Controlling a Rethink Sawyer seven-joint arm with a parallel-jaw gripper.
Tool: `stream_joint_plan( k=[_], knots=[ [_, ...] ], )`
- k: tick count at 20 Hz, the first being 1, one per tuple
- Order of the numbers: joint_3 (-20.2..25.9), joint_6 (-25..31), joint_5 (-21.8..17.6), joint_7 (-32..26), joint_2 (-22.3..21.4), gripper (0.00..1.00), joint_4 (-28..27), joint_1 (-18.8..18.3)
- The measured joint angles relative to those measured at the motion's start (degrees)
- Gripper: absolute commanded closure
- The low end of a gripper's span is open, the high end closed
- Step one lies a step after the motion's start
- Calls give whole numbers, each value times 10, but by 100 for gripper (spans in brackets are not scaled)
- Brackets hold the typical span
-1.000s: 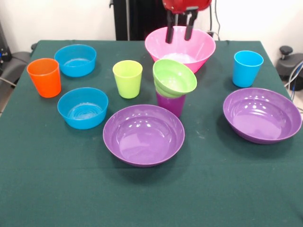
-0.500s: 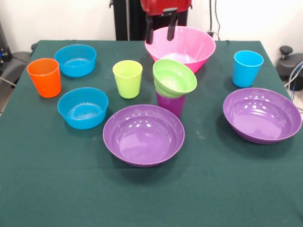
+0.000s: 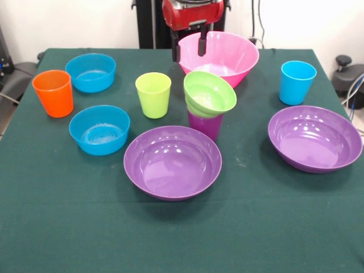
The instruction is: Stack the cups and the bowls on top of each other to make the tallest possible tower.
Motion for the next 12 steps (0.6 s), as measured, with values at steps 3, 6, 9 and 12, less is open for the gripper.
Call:
stream_joint_plan(
  k=[3,6,9,12],
  knots=[
    [4,0,-2,0,8,0,-1,-2],
    [5,0,-15,0,26,0,-5,-1],
    [6,0,-31,0,44,0,-7,-1],
    [6,0,-42,0,58,0,-8,-2]
  ],
)
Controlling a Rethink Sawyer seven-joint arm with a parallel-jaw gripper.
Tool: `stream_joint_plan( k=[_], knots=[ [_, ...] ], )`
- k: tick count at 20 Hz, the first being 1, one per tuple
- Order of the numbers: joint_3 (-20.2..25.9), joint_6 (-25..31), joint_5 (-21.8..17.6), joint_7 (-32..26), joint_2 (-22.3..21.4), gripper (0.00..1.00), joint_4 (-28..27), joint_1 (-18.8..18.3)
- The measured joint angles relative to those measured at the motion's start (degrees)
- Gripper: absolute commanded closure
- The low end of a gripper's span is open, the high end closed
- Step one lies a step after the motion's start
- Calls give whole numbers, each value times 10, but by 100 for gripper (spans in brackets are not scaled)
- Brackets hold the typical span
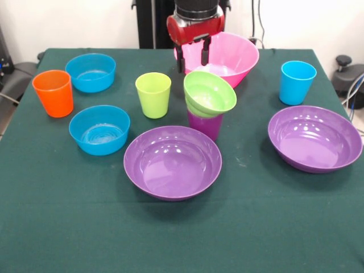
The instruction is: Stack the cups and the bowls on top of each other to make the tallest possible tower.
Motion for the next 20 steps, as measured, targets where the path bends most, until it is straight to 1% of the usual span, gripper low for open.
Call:
stream_joint_plan(
  k=[6,14,20],
  knots=[
    [9,0,-8,0,21,0,0,-4],
    [37,0,-8,0,15,0,0,-24],
    [40,0,-8,0,15,0,0,-24]
  ],
)
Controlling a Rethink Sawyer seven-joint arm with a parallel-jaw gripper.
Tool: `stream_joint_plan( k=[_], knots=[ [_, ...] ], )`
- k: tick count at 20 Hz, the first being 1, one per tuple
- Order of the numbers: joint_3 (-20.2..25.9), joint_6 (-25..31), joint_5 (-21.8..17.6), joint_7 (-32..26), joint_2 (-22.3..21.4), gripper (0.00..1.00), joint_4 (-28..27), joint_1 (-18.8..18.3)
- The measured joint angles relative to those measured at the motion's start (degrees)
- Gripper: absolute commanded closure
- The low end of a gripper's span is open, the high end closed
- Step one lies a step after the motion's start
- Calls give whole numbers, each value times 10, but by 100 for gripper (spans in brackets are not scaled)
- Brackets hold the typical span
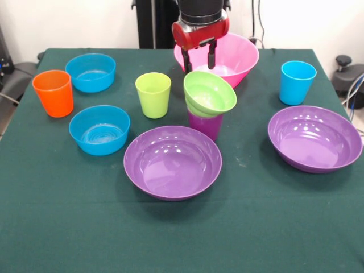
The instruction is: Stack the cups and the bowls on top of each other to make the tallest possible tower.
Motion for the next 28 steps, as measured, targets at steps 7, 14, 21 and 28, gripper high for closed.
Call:
stream_joint_plan(
  k=[7,14,21,28],
  knots=[
    [0,15,0,0,0,0,0,0],
    [8,67,-3,-7,-6,0,0,-11],
    [30,134,-14,-53,-21,0,-1,-40],
    [61,152,-10,-99,-39,0,-12,-72]
  ],
)
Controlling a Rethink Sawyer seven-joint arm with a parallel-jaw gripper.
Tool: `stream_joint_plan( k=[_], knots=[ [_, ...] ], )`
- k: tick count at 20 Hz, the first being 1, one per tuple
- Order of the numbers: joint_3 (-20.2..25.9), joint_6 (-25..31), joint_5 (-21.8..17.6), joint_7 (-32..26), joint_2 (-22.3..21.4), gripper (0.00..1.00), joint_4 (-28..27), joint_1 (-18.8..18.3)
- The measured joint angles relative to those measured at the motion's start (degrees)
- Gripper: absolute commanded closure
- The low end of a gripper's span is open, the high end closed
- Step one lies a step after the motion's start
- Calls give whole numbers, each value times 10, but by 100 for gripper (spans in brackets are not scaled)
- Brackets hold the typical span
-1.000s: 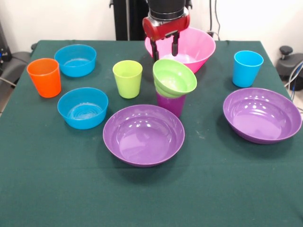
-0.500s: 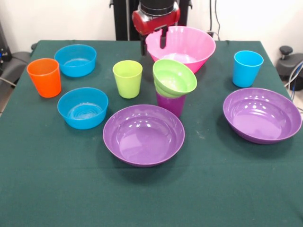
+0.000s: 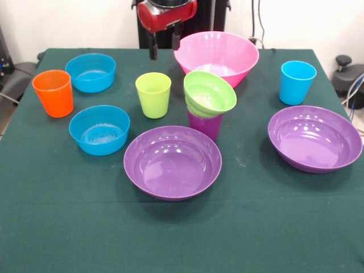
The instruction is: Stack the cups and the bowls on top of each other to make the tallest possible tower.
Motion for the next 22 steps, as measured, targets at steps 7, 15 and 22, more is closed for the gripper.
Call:
stream_joint_plan(
  k=[7,15,22],
  knots=[
    [34,0,19,-4,-6,0,-22,-14],
    [65,0,33,-4,-9,100,-37,-17],
    [90,0,33,-4,-9,100,-43,-27]
  ],
)
